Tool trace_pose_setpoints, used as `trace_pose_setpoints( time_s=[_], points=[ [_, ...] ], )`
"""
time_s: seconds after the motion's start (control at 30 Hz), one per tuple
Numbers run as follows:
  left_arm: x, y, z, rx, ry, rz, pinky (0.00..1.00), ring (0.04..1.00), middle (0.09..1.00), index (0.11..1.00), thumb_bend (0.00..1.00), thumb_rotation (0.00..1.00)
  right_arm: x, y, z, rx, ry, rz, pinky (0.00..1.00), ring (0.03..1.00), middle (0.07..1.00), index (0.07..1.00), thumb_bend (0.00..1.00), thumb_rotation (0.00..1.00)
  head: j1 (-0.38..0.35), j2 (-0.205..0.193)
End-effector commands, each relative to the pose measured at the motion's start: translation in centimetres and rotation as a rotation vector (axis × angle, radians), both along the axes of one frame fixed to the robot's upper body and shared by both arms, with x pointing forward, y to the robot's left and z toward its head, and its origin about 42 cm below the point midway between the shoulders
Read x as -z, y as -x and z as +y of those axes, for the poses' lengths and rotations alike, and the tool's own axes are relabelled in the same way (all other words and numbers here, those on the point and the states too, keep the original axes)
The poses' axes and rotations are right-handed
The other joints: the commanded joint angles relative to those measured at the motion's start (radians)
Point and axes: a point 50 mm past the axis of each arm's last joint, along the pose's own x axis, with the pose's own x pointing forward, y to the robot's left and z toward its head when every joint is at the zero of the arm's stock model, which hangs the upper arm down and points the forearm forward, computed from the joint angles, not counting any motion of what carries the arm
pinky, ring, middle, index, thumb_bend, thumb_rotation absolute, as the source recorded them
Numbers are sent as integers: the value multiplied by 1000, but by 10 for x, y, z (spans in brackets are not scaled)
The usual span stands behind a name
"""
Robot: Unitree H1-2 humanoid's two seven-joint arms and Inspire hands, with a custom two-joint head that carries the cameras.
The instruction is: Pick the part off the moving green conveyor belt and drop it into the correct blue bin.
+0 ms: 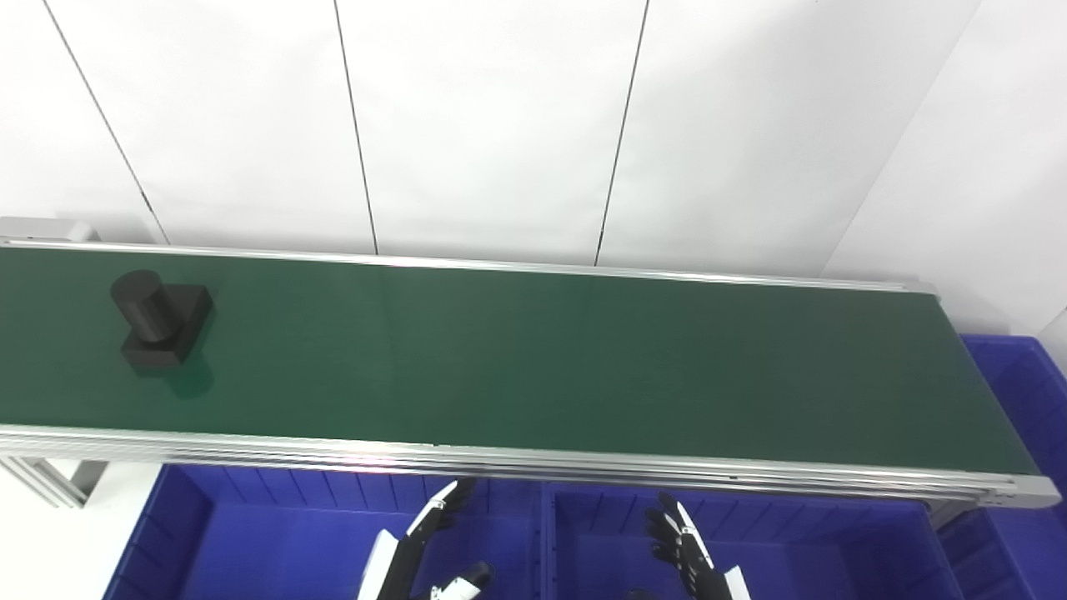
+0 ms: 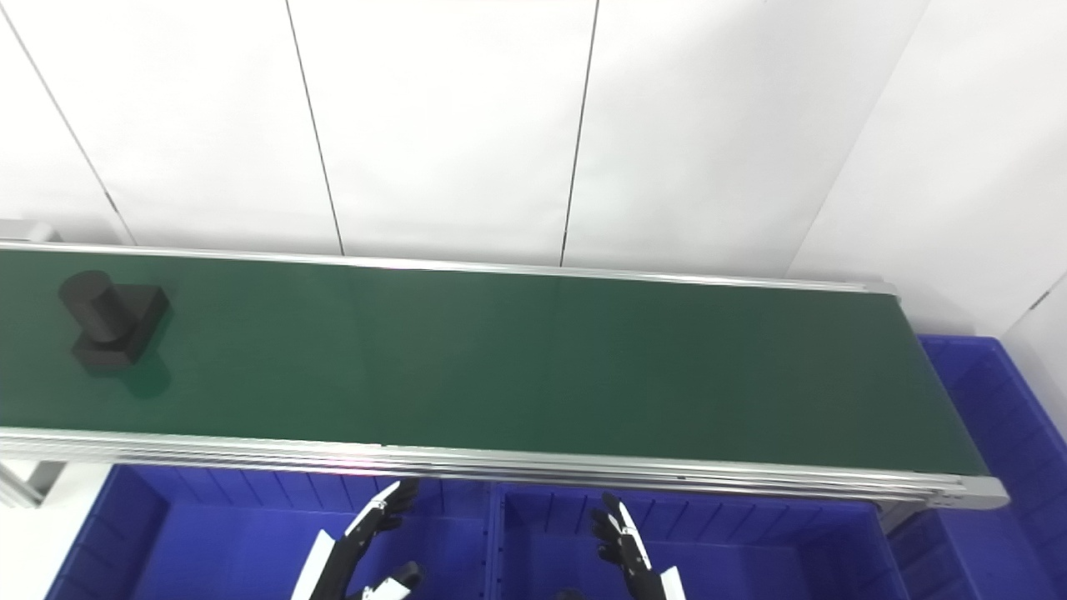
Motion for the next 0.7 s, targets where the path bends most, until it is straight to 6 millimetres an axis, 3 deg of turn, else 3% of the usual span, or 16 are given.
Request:
trace_pose_setpoints(
  time_s=[0.0, 0.23, 0.53, 0.67],
  points=[
    [-10, -11, 3, 7, 21, -65, 812, 855, 882, 881, 751, 866, -12, -6, 1, -8, -25, -86, 818, 875, 903, 967, 882, 751, 0, 6],
    [-14, -11, 6, 32, 78, -15, 841, 874, 895, 890, 800, 882, -15, -6, 2, -33, -3, -98, 853, 913, 942, 990, 895, 815, 3, 55],
    [-21, -15, 7, 35, 129, -3, 847, 881, 904, 894, 819, 904, -21, -10, 6, -19, -61, -110, 924, 939, 965, 988, 811, 963, 5, 123],
    [-26, -18, 8, 34, 163, -6, 844, 877, 899, 888, 815, 905, -21, -12, 8, -23, -97, -105, 964, 965, 972, 987, 852, 999, 4, 158]
  ],
)
